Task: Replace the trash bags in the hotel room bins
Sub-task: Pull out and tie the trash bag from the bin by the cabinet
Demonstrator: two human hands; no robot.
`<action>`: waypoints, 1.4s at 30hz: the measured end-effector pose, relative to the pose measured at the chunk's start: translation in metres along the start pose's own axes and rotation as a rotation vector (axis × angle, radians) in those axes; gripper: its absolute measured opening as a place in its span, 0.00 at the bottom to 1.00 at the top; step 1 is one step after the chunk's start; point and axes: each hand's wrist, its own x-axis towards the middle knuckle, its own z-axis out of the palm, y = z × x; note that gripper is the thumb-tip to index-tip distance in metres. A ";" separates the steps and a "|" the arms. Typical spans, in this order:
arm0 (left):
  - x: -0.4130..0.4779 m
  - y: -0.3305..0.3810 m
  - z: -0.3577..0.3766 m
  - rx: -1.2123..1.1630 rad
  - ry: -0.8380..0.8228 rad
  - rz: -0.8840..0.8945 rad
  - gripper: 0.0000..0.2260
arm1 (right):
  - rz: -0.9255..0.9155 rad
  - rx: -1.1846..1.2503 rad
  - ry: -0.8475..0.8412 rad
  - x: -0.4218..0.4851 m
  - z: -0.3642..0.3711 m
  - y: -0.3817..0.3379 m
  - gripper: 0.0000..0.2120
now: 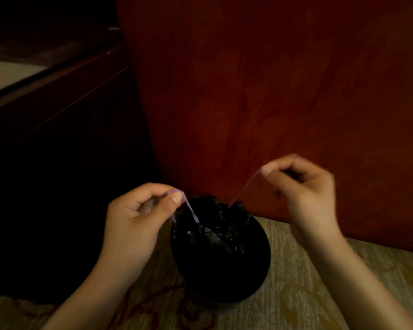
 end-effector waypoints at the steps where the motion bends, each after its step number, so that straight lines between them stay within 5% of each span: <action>1: 0.004 0.011 -0.001 -0.034 0.021 -0.004 0.03 | -0.026 0.005 -0.002 0.007 -0.003 -0.015 0.04; 9: 0.037 0.070 0.016 -0.047 -0.105 -0.036 0.06 | 0.010 -0.009 -0.171 0.046 -0.013 -0.076 0.05; 24: 0.069 0.103 0.038 -0.154 -0.056 -0.043 0.06 | -0.141 0.058 -0.128 0.047 -0.027 -0.115 0.05; 26: 0.072 0.102 0.038 -0.081 -0.121 -0.070 0.04 | -0.164 -0.070 -0.191 0.050 -0.030 -0.118 0.05; 31: 0.072 0.091 0.047 0.103 -0.415 -0.163 0.18 | -0.231 -0.240 -0.257 0.054 -0.020 -0.116 0.05; 33: 0.072 0.087 0.053 0.148 -0.463 -0.164 0.18 | -0.277 -0.268 -0.302 0.055 -0.011 -0.117 0.05; 36: 0.070 0.082 0.062 0.218 -0.516 -0.084 0.02 | -0.390 -0.415 -0.398 0.053 0.009 -0.118 0.05; 39: 0.073 0.074 0.060 0.205 -0.526 -0.099 0.12 | -0.387 -0.423 -0.487 0.056 0.014 -0.112 0.05; 42: 0.078 0.066 0.051 0.067 -0.517 -0.217 0.13 | -0.240 -0.408 -0.592 0.060 0.007 -0.090 0.17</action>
